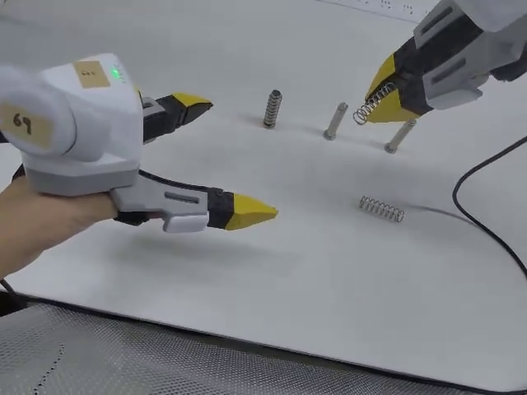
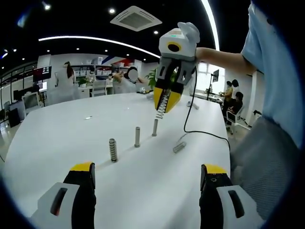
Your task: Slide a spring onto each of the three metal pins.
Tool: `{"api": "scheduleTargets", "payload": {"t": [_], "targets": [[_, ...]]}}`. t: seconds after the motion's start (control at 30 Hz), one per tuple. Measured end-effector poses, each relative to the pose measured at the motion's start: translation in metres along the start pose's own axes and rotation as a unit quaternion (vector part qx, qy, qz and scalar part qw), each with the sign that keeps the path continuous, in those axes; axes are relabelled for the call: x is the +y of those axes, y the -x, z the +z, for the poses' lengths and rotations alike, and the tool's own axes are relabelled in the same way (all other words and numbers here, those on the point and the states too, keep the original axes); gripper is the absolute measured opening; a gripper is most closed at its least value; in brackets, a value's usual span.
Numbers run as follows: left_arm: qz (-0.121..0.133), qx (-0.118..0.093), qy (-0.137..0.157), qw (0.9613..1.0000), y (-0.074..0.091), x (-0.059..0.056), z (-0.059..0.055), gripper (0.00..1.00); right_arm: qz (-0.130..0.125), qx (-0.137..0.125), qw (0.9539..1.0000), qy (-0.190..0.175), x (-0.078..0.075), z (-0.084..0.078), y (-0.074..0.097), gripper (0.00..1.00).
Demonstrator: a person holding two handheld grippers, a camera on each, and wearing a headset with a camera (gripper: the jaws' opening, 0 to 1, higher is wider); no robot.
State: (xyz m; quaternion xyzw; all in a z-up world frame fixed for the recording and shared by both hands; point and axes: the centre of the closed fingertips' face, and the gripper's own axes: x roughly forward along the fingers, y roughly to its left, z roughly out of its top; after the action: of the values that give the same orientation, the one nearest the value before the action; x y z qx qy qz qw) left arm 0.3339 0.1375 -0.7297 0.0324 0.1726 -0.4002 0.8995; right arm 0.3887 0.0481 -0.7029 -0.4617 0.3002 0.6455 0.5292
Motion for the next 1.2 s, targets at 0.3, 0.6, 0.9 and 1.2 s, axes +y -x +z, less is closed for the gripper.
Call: {"api": "scheduleTargets", "payload": {"t": [0.3, 0.6, 0.9, 1.2], "targets": [[-0.001, 0.002, -0.008, 1.0, -0.002, 0.0, 0.0, 0.89, -0.002, 0.019, 0.9998, 0.008, -0.013, -0.008, -0.003, 0.08], [-0.001, 0.006, -0.012, 0.9999, -0.003, 0.001, -0.001, 0.89, -0.002, 0.023, 0.9997, 0.008, -0.027, -0.011, -0.006, 0.08], [-0.002, 0.007, -0.012, 0.9999, -0.004, 0.003, -0.003, 0.88, 0.001, 0.037, 0.9992, 0.018, -0.037, -0.014, -0.015, 0.08], [-0.002, 0.009, -0.01, 0.9999, -0.004, 0.005, -0.006, 0.87, 0.01, 0.046, 0.9986, 0.025, -0.043, -0.015, -0.025, 0.08]]}}
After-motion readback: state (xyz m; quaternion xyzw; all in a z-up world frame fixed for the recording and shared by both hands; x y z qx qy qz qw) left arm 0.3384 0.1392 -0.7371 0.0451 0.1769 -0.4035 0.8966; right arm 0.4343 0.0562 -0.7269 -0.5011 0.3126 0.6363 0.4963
